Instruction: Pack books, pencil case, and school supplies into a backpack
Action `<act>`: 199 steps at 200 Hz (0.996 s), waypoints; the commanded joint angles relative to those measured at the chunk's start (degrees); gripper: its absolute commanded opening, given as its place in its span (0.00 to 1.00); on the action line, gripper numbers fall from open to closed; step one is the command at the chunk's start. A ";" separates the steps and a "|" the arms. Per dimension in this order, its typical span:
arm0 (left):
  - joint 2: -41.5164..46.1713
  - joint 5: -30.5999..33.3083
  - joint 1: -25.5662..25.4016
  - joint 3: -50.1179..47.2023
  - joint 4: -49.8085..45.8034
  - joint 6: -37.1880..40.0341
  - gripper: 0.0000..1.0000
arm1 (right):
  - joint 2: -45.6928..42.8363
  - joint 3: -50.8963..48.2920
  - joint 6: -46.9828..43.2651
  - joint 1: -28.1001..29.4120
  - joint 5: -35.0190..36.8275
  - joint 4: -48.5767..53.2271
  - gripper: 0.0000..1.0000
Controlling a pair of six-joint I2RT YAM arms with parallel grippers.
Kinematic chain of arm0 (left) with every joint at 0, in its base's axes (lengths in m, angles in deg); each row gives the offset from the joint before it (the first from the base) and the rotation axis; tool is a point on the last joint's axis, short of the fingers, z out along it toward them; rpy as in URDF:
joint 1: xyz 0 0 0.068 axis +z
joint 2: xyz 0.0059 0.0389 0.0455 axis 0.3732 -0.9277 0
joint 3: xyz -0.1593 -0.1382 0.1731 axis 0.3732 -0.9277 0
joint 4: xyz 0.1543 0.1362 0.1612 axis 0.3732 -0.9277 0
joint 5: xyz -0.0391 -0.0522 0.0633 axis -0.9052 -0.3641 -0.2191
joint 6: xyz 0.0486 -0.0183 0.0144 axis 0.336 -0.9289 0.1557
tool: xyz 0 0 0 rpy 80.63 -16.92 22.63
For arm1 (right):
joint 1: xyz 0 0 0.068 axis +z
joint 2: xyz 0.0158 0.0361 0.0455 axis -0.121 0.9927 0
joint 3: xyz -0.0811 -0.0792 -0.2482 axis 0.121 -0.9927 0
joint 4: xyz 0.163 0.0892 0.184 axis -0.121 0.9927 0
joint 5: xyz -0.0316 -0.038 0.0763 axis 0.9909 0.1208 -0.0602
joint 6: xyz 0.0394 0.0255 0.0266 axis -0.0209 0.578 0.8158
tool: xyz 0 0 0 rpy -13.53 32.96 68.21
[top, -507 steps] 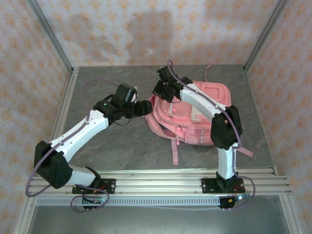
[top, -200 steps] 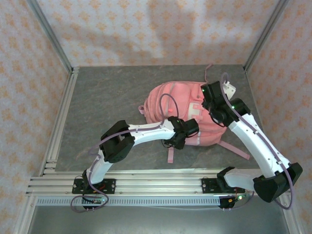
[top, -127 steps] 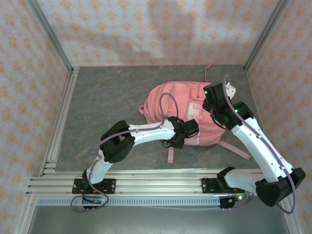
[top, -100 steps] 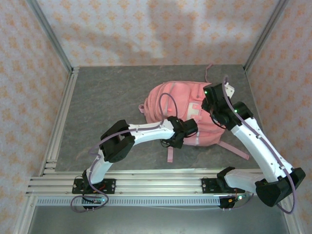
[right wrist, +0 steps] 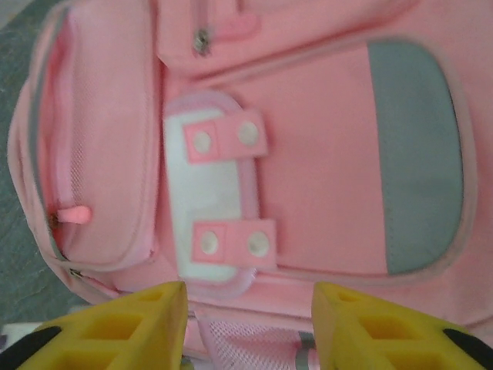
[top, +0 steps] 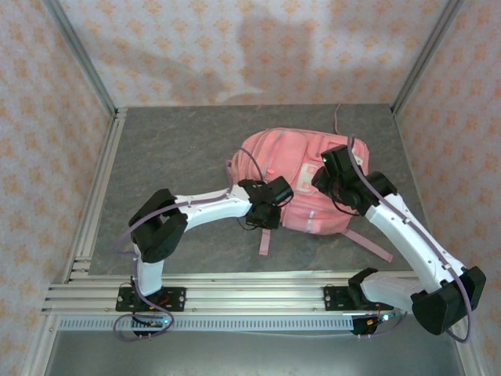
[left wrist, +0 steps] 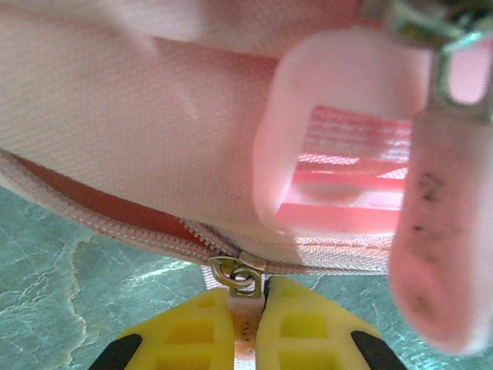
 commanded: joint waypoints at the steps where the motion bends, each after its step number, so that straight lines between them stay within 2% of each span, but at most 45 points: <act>1: 2.69 -1.47 1.71 -3.21 1.96 -1.83 0.10 | -3.80 -2.91 5.81 -0.37 -2.09 -1.66 0.48; 16: 2.96 1.46 2.24 -3.26 -0.73 -1.69 0.15 | -4.84 -4.44 6.83 -0.37 -1.67 -2.01 0.49; 30: 3.30 4.96 2.35 -2.62 -3.97 -0.62 0.25 | -5.29 -5.30 6.69 -0.37 -1.39 -1.86 0.49; 53: 5.39 7.91 3.48 -3.32 -6.23 0.38 0.32 | -5.90 -5.80 5.40 -0.37 -0.83 -1.70 0.49; 91: 8.59 10.78 6.43 -4.20 -8.22 4.07 0.33 | -6.35 -4.74 2.30 -0.37 -0.42 -1.09 0.48; 118: 9.83 5.64 6.17 -3.11 -6.88 10.64 0.34 | -6.94 -4.26 -0.83 -0.37 -1.60 -1.26 0.45; 151: 9.81 -2.74 5.37 -3.49 -3.80 13.41 0.52 | -7.98 -4.77 -1.82 -0.37 -1.92 -0.95 0.45; 161: 8.83 -2.00 4.05 -2.87 -4.09 13.41 0.54 | -8.16 -4.99 -1.60 -0.37 -1.85 -0.79 0.45; 199: 1.75 7.33 -1.38 3.19 -9.72 10.63 0.54 | -8.15 -5.39 -0.37 -0.37 -1.44 -0.87 0.45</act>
